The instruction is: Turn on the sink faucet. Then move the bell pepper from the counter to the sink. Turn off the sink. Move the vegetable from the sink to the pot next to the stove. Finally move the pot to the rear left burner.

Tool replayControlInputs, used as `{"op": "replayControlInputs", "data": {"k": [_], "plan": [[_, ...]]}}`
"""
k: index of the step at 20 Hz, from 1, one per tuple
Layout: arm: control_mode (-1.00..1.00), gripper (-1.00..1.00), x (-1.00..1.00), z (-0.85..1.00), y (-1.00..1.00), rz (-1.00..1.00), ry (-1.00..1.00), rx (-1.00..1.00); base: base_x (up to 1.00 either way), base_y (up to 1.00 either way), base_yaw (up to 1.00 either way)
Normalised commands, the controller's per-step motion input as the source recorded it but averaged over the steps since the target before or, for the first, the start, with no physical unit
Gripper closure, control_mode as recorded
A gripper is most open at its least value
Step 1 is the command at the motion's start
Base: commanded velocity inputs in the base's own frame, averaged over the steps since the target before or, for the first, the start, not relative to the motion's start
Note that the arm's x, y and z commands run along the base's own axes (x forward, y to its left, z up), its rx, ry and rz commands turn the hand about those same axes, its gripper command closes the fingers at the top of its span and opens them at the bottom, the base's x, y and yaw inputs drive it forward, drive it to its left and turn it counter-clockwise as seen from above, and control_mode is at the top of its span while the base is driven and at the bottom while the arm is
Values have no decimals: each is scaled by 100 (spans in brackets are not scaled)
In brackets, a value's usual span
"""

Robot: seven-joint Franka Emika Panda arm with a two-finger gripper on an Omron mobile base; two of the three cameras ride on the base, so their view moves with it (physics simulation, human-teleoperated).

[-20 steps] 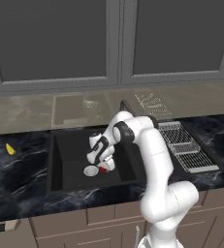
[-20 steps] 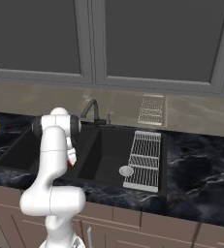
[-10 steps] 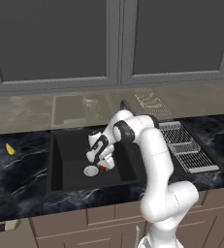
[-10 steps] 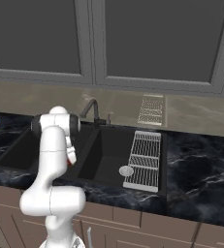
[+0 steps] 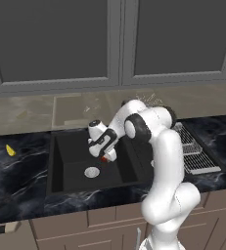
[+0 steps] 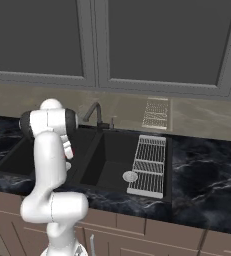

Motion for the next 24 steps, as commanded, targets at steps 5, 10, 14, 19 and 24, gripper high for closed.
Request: {"op": "replayControlInputs", "data": {"k": [5,10,14,19,24], "plan": [[-100,100,-43,100,0,0,-12,0,0,0,0],[-100,100,-47,100,0,0,-9,0,0,0,0],[-100,100,-49,100,0,0,-4,0,0,0,0],[-100,100,-52,96,0,0,0,0,0,0,0],[-100,100,-58,64,1,0,0,-1,0,0,0]]}}
